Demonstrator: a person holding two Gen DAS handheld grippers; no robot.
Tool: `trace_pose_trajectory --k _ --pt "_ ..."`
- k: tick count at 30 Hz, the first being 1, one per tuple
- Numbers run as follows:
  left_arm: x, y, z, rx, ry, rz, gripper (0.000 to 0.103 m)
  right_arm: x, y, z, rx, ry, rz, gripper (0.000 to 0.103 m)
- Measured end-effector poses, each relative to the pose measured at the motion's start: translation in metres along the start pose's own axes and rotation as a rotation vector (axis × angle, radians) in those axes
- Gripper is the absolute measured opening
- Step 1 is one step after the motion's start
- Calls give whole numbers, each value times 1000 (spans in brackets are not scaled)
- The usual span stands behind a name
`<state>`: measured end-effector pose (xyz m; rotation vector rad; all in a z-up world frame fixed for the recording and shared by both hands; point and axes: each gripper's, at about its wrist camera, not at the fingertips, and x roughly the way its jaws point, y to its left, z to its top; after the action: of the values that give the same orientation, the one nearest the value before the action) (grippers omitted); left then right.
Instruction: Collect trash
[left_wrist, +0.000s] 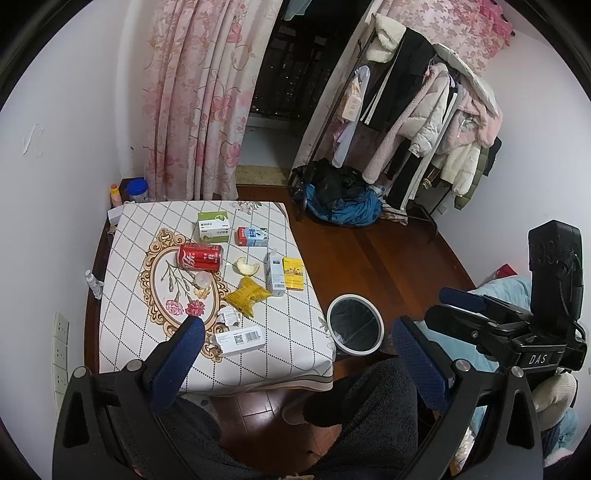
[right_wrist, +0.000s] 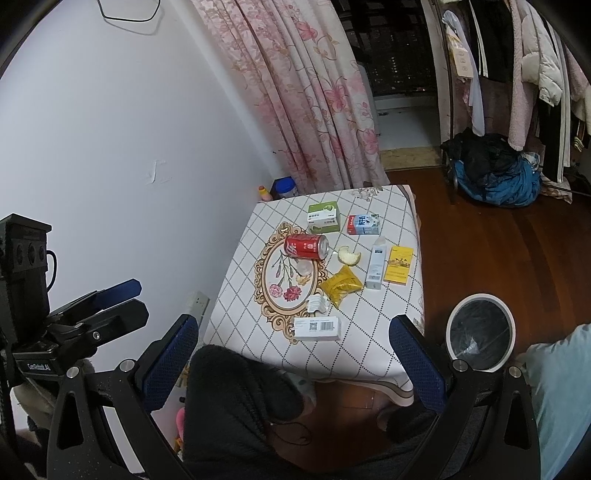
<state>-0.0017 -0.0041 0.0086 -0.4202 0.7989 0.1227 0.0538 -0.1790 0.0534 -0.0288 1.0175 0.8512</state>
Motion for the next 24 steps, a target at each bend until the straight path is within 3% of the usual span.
trace_pose_trajectory --k 24 --pt "1 -5 1 9 3 -3 103 -3 -5 -4 4 -4 0 103"
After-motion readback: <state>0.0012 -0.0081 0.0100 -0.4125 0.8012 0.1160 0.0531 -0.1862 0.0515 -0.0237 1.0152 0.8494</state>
